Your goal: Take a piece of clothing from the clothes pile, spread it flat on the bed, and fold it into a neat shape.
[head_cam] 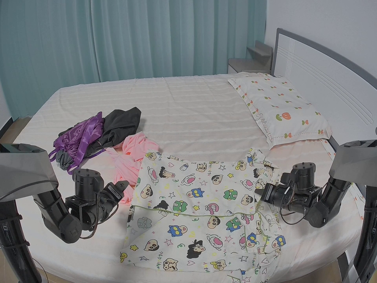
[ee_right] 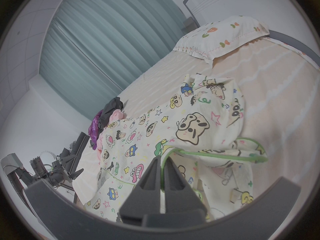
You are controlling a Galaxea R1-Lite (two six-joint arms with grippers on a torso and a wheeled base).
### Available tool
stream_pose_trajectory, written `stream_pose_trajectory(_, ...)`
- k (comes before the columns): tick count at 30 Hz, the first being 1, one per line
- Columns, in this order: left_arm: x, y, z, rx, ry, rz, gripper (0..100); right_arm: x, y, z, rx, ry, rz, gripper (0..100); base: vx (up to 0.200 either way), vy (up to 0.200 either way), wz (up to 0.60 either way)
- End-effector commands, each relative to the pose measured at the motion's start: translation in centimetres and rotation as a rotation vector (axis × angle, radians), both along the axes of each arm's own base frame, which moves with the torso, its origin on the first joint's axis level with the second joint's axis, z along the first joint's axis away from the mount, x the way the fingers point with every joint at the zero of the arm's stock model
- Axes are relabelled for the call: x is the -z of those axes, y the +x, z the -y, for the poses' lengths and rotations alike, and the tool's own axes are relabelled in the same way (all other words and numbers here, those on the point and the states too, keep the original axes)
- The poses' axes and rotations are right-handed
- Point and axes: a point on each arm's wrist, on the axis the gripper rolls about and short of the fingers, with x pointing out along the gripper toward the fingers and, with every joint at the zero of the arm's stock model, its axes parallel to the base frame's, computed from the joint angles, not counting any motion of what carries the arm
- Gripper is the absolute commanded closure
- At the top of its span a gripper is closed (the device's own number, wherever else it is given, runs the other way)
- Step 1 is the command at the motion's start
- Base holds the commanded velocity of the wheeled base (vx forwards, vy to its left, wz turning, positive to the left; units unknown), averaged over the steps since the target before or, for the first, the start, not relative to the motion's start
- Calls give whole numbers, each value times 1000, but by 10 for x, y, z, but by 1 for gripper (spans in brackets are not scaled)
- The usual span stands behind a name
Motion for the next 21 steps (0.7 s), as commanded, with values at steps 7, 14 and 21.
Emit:
stream_pose_trajectory(7, 7, 0, 0, 0, 9, -22, 0, 0, 50, -44, 19, -319, -9, 100, 0, 0, 0)
stream_pose_trajectory(14, 11, 0, 0, -1, 13, -36, 0, 37, 62, -68, 32, -400, -19, 100, 0, 0, 0)
stream_pose_trajectory(21, 13, 0, 0, -1, 14, -38, 0, 43, 59, -69, 34, -408, -31, 0, 0, 0, 0)
